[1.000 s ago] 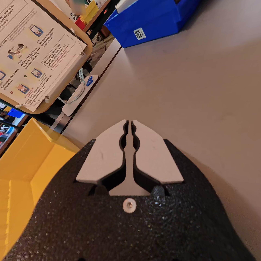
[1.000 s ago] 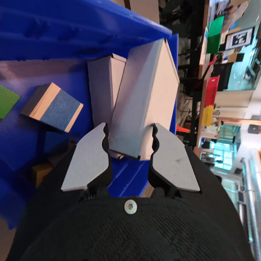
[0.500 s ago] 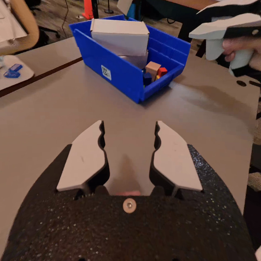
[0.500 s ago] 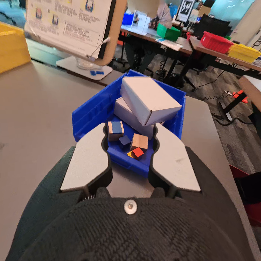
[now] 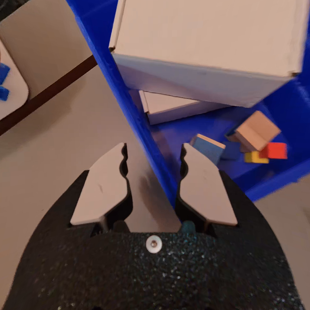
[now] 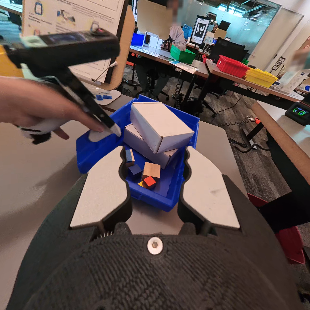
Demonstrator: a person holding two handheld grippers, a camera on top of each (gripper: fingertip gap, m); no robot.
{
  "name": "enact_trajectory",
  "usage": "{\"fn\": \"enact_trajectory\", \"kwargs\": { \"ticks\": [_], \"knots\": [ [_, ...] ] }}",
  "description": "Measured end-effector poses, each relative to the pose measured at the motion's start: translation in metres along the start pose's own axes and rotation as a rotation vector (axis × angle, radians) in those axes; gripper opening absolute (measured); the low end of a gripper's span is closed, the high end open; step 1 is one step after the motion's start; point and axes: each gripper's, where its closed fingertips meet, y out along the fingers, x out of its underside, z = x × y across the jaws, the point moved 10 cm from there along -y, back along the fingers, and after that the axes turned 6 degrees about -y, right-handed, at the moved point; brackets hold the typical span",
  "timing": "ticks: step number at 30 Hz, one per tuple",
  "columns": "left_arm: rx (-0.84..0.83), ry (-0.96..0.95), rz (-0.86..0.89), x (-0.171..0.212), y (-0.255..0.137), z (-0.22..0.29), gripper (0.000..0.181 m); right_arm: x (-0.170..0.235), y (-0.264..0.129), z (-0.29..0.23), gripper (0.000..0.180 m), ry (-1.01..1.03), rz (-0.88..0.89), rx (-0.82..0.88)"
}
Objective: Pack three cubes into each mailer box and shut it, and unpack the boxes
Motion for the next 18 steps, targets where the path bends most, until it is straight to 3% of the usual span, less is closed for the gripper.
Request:
{"fn": "enact_trajectory", "kwargs": {
  "ticks": [5,7,13,18],
  "knots": [
    [-0.108,0.034,-0.127,0.004,0.037,0.003,0.049,0.001,0.002,-0.001,0.065,-0.012,-0.002,-0.036],
    [-0.039,-0.064,-0.051,0.002,0.037,-0.002,0.025,0.002,0.003,-0.002,0.065,-0.003,0.004,-0.05],
    [0.027,-0.123,-0.011,0.016,0.029,-0.021,0.019,-0.003,-0.001,-0.001,0.065,-0.026,0.014,-0.042],
    [0.1,-0.099,-0.001,0.064,-0.005,-0.054,0.018,-0.008,-0.006,-0.003,0.064,-0.038,0.032,-0.043]
  ]
}}
